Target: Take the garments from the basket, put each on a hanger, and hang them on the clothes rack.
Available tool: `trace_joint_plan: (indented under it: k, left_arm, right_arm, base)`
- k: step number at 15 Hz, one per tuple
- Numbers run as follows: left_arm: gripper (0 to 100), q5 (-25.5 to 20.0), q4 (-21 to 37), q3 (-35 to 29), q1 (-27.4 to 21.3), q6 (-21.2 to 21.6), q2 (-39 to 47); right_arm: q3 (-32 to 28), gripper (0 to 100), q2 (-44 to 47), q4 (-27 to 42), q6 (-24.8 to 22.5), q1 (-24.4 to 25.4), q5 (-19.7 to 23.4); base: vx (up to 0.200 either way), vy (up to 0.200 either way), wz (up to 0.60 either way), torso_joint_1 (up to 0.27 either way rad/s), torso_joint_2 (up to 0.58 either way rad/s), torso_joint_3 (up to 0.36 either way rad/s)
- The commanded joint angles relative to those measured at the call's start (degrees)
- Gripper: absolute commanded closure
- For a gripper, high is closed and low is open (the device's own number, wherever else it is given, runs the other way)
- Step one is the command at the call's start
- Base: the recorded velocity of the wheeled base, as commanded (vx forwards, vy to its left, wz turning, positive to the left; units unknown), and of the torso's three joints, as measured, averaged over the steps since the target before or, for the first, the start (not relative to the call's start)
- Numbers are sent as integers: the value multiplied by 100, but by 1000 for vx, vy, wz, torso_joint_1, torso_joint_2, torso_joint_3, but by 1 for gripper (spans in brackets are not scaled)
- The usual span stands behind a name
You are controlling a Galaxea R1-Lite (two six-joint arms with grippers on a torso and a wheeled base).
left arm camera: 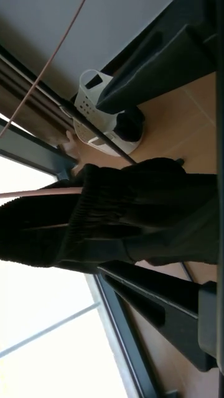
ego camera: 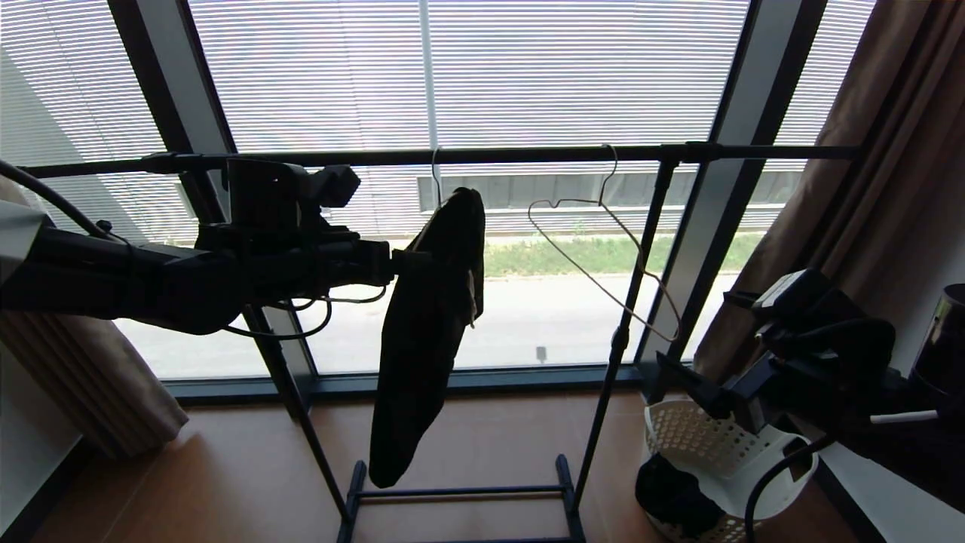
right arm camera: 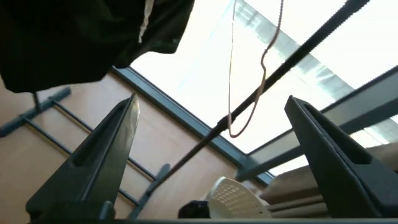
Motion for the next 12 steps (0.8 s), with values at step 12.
trace_joint_plan:
  k: [12]
  left_arm:
    - [0,333,45,5559,548,1227,-6323]
  right_arm:
    - [144,0,-3390,2671,606,-197,-1115]
  base:
    - [0,0,0,0,0,0]
